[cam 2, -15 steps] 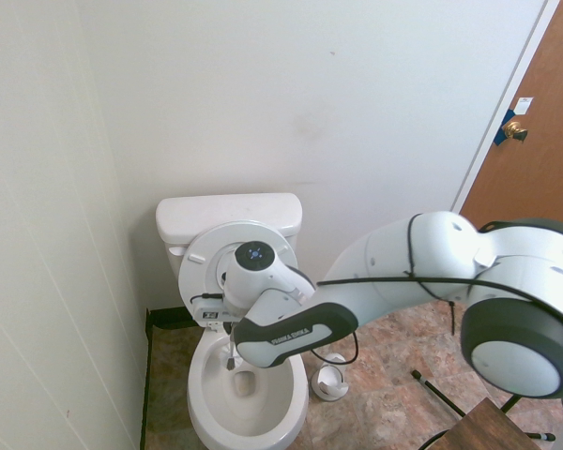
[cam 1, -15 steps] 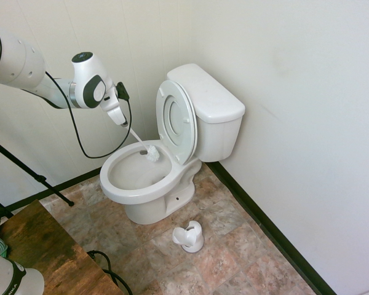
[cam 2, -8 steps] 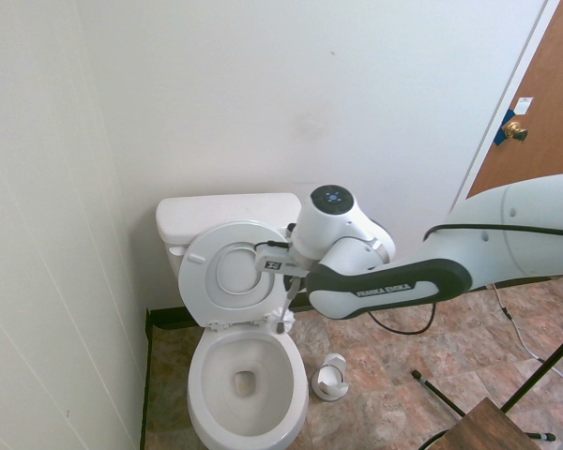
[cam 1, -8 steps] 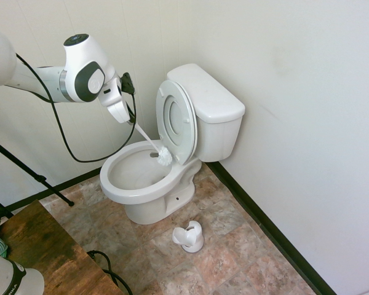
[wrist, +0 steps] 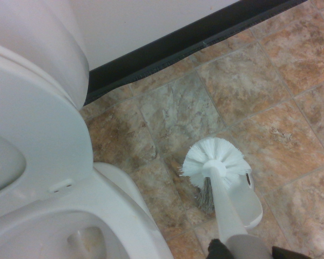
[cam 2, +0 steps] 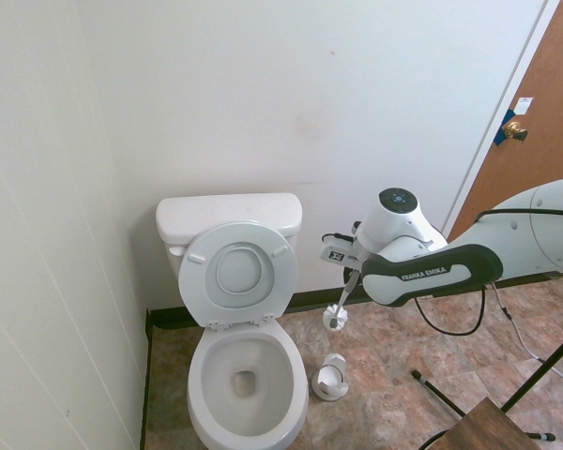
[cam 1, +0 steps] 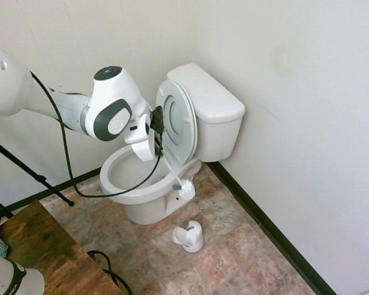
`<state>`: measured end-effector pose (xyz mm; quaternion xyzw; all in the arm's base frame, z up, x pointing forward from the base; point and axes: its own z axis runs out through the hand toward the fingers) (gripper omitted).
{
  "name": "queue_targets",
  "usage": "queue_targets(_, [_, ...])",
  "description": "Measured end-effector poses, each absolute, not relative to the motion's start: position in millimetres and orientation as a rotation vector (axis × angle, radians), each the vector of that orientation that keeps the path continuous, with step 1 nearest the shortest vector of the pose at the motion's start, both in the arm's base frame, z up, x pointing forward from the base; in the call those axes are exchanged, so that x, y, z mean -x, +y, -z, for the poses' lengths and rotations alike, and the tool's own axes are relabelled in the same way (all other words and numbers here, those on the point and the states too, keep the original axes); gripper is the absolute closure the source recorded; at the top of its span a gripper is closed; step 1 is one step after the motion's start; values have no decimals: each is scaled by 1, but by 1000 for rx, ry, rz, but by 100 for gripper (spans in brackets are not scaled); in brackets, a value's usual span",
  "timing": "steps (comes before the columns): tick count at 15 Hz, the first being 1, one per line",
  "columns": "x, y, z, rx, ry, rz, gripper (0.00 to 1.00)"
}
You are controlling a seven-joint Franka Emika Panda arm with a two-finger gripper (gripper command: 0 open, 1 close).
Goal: Clean the toilet
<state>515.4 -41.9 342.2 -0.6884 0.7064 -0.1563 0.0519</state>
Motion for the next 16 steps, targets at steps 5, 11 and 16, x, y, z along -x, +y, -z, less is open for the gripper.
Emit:
queue_targets(5, [-515, -60, -285, 2145, 2207, 402, 100])
queue_targets(11, [-523, -72, -212, 2192, 2245, 255, 100])
queue_targets(16, [-556, -85, -158, 2188, 2272, 185, 100])
